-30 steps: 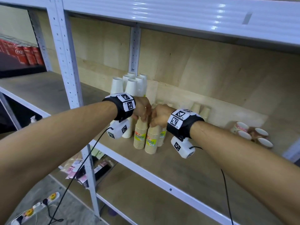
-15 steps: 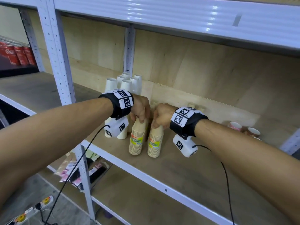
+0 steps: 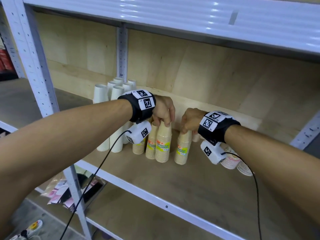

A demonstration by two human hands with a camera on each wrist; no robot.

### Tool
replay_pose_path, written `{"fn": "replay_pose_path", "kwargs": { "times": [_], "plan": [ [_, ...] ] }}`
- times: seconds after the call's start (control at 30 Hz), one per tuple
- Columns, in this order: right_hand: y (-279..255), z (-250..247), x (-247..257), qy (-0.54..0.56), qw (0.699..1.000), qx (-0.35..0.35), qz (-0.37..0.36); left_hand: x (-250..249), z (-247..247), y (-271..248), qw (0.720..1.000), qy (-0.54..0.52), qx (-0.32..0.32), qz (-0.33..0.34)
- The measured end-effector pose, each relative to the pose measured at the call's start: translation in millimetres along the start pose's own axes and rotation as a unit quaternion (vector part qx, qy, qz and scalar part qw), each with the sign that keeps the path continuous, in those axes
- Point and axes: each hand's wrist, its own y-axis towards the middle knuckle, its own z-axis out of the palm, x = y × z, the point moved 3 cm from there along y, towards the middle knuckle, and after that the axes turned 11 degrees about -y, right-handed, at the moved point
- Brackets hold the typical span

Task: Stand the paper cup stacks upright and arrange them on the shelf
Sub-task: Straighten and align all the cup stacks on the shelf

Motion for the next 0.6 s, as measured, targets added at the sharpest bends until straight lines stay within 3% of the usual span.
{"fn": "replay_pose_path", "kwargs": {
  "times": [0.6],
  "plan": [
    [51,28,-117,-0.031,0.990,-0.058,0.126,-36,23,118,0.995,0.028,-0.091,0.038]
  ]
}}
